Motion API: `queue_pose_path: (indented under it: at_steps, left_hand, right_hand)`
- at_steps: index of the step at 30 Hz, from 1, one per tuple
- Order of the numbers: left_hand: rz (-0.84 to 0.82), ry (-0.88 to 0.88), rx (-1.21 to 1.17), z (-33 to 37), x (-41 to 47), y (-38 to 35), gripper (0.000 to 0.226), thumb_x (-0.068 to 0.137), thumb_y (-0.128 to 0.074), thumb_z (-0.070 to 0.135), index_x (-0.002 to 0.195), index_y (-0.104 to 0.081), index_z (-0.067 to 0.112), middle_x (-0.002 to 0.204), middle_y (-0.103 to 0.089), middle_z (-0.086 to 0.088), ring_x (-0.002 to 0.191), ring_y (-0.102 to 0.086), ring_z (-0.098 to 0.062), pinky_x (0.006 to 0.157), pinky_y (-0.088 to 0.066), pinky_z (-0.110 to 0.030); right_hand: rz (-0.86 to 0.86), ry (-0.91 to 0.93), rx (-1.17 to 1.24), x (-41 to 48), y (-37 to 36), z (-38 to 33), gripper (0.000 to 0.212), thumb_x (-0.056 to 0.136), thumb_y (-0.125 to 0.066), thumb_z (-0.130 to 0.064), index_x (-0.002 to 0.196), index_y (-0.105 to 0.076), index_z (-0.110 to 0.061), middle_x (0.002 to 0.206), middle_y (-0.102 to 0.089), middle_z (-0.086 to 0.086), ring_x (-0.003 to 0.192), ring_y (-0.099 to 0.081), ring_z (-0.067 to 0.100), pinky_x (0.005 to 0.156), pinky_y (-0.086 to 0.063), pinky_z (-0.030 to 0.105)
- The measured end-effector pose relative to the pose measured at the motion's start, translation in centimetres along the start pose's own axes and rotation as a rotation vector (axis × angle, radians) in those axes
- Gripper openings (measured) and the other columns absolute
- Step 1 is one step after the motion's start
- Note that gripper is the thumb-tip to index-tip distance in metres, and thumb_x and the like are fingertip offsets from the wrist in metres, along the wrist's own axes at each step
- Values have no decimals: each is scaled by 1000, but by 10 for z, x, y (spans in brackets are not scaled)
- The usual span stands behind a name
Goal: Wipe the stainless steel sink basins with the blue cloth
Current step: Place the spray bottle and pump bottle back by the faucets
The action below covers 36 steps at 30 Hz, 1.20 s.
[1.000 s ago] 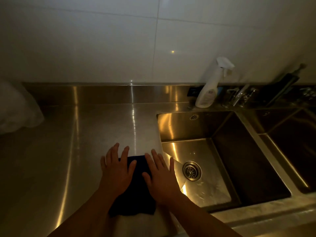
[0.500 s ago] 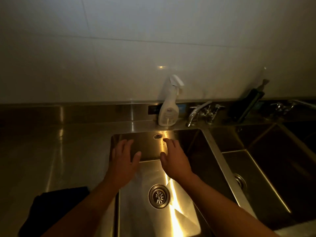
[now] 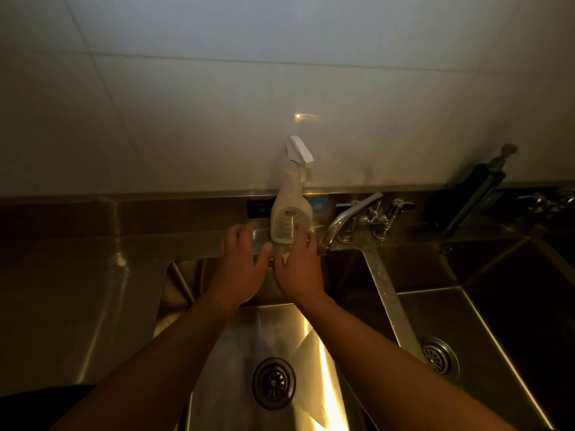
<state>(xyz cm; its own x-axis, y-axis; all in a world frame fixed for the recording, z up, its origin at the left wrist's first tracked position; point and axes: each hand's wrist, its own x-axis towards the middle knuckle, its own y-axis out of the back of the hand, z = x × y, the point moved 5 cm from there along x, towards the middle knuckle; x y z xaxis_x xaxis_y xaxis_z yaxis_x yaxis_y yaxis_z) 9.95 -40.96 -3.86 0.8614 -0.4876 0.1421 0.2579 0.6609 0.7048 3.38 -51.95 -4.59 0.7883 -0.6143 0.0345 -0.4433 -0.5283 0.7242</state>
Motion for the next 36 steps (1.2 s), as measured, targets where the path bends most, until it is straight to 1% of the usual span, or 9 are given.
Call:
queue_pose_path:
  at_steps: [5, 8, 11, 14, 17, 21, 24, 31, 36]
  left_hand:
    - [-11, 31, -6, -17, 17, -13, 54, 97, -43, 39, 146, -29, 21, 149, -25, -6, 137, -27, -21, 98, -26, -27]
    - [0, 45, -13, -26, 25, -18, 52, 98, -43, 37, 145, -31, 19, 148, -27, -7, 136, -28, -23, 98, -26, -28]
    - [-5, 40, -20, -34, 32, -23, 52, 98, -43, 36, 145, -30, 18, 147, -27, -7, 134, -29, -22, 96, -27, -26]
    - [6, 27, -20, -41, 37, -24, 52, 98, -45, 35, 145, -32, 17, 145, -30, -8, 131, -33, -21, 94, -30, -26]
    - [11, 21, -17, -47, 42, -25, 51, 98, -46, 34, 144, -34, 16, 143, -33, -9, 128, -37, -22, 94, -31, -26]
    - [11, 28, -30, -51, 46, -26, 51, 97, -47, 33, 144, -34, 16, 144, -33, -10, 128, -37, -23, 95, -32, -28]
    - [16, 16, -16, -50, 47, -27, 51, 97, -48, 32, 143, -35, 15, 143, -34, -10, 128, -38, -22, 95, -32, -28]
    - [34, 8, -24, -46, 43, -23, 47, 98, -47, 29, 141, -38, 14, 140, -37, -12, 126, -39, -23, 94, -32, -26]
    - [56, 15, -36, -43, 29, -11, 46, 99, -44, 28, 142, -37, 11, 141, -37, -14, 126, -40, -24, 95, -33, -27]
  right_hand:
    - [148, -162, 113, 37, -21, 6, 104, 80, -74, -32, 152, 0, -24, 156, -5, 14, 143, -14, 38, 110, -33, 54]
    - [219, -212, 155, 60, -29, 7, 118, 71, -81, -41, 152, 4, -26, 156, 0, 17, 143, -13, 39, 110, -31, 56]
    - [288, -232, 178, 78, -32, 10, 126, 64, -84, -48, 152, 2, -26, 156, -5, 18, 142, -14, 38, 113, -26, 54]
    - [314, -223, 158, 87, -37, 15, 125, 62, -84, -52, 152, -2, -24, 155, -11, 19, 141, -16, 38, 113, -26, 52]
    - [328, -215, 149, 92, -41, 19, 120, 62, -84, -51, 151, -8, -23, 153, -14, 17, 139, -20, 37, 111, -30, 54]
    - [372, -208, 147, 97, -43, 20, 107, 65, -82, -44, 146, -16, -23, 146, -24, 13, 131, -30, 34, 100, -43, 53]
    - [398, -197, 140, 98, -42, 20, 101, 65, -80, -43, 144, -20, -22, 142, -28, 13, 127, -33, 32, 95, -45, 48]
    - [404, -144, 139, 79, -42, 21, 100, 65, -80, -44, 142, -21, -23, 139, -30, 10, 124, -35, 28, 86, -47, 39]
    - [376, -102, 118, 55, -41, 8, 100, 64, -80, -45, 143, -22, -23, 140, -31, 8, 127, -35, 28, 83, -50, 41]
